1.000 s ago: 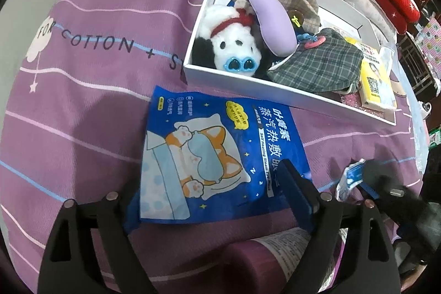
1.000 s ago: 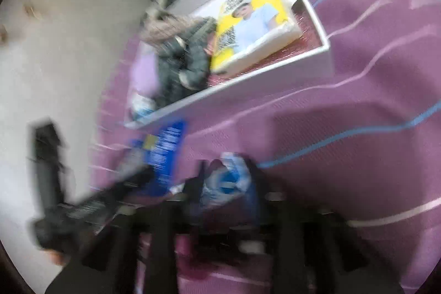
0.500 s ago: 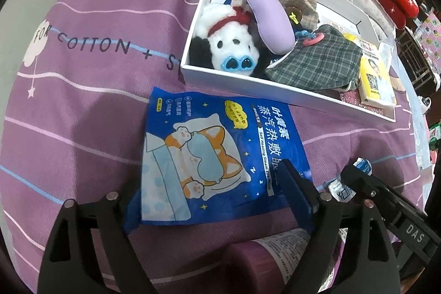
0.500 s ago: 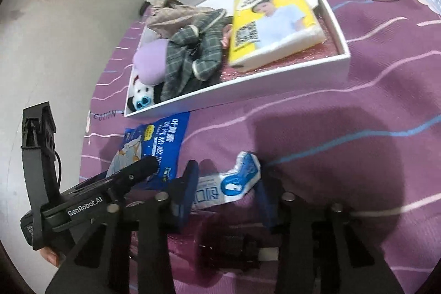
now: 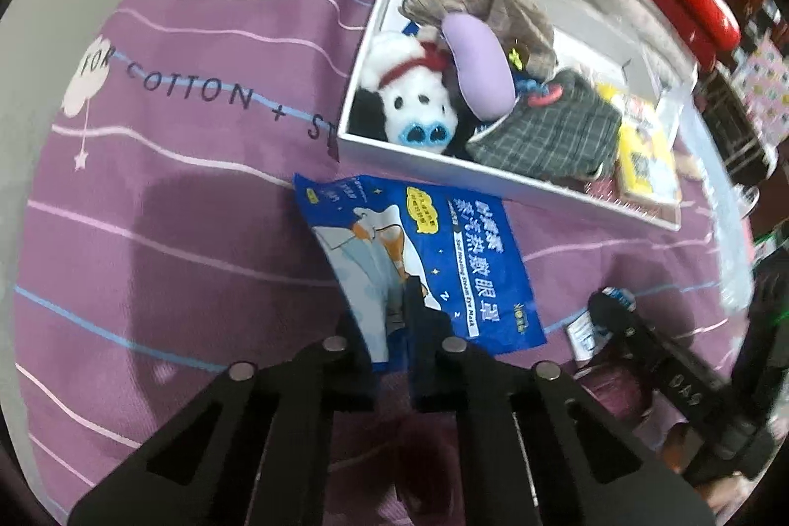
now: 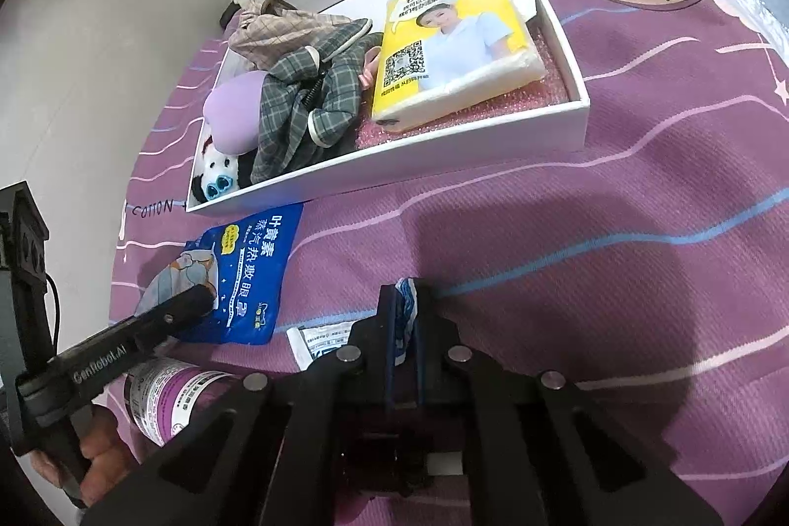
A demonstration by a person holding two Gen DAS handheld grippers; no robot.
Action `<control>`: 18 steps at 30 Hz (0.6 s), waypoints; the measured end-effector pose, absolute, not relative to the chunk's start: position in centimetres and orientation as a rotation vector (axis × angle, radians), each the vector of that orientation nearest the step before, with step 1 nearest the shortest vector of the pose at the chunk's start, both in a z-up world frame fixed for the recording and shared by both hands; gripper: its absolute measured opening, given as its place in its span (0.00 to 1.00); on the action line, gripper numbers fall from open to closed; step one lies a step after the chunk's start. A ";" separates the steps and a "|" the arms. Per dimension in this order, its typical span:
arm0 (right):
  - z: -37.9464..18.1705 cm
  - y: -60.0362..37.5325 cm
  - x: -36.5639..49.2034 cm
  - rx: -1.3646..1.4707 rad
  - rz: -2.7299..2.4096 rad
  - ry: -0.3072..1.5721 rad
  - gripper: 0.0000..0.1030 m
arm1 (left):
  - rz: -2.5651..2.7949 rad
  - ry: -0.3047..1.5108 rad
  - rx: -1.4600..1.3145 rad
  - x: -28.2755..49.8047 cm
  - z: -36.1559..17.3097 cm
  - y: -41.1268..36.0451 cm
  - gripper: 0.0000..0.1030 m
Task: Organize soft objects
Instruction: 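Lift both packets and carry them over the white box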
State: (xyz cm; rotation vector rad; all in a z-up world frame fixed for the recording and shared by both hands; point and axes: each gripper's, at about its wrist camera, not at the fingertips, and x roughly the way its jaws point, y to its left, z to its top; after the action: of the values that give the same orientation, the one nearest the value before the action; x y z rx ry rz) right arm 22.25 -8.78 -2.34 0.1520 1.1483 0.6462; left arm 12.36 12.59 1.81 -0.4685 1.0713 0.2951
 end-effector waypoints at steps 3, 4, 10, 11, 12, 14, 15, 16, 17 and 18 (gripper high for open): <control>-2.3 -8.5 22.2 0.149 0.648 1.142 0.04 | 0.280 1.057 -0.539 11.9 2.2 13.3 0.06; -2.2 -8.4 22.2 0.147 0.648 1.140 0.04 | 0.278 1.048 -0.554 11.6 2.5 13.5 0.05; -1.7 -8.5 21.9 0.135 0.649 1.114 0.01 | 0.263 0.935 -0.600 9.8 5.5 13.7 0.02; -1.7 -8.6 22.0 0.141 0.652 1.115 0.01 | 0.258 0.917 -0.602 9.6 6.0 13.7 0.02; -1.6 -8.7 22.0 0.151 0.658 1.115 0.01 | 0.257 0.900 -0.599 9.4 6.6 13.6 0.02; -1.3 -9.1 22.0 0.181 0.676 1.111 0.01 | 0.268 0.872 -0.581 9.3 7.6 13.2 0.02; -1.0 -9.4 22.0 0.198 0.691 1.109 0.01 | 0.275 0.859 -0.568 9.2 8.1 13.0 0.02; -0.7 -9.5 22.0 0.219 0.713 1.105 0.01 | 0.274 0.848 -0.560 9.1 8.5 12.7 0.02; -0.3 -9.6 21.9 0.230 0.728 1.100 0.01 | 0.266 0.842 -0.561 9.2 8.6 12.6 0.02; 0.0 -9.7 21.8 0.236 0.740 1.093 0.01 | 0.253 0.835 -0.566 9.3 8.9 12.6 0.02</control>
State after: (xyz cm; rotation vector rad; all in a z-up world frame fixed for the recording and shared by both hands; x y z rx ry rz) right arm 21.80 -9.67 0.02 0.2365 1.0933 0.7398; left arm 9.34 12.55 8.89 -0.5662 0.8349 0.2526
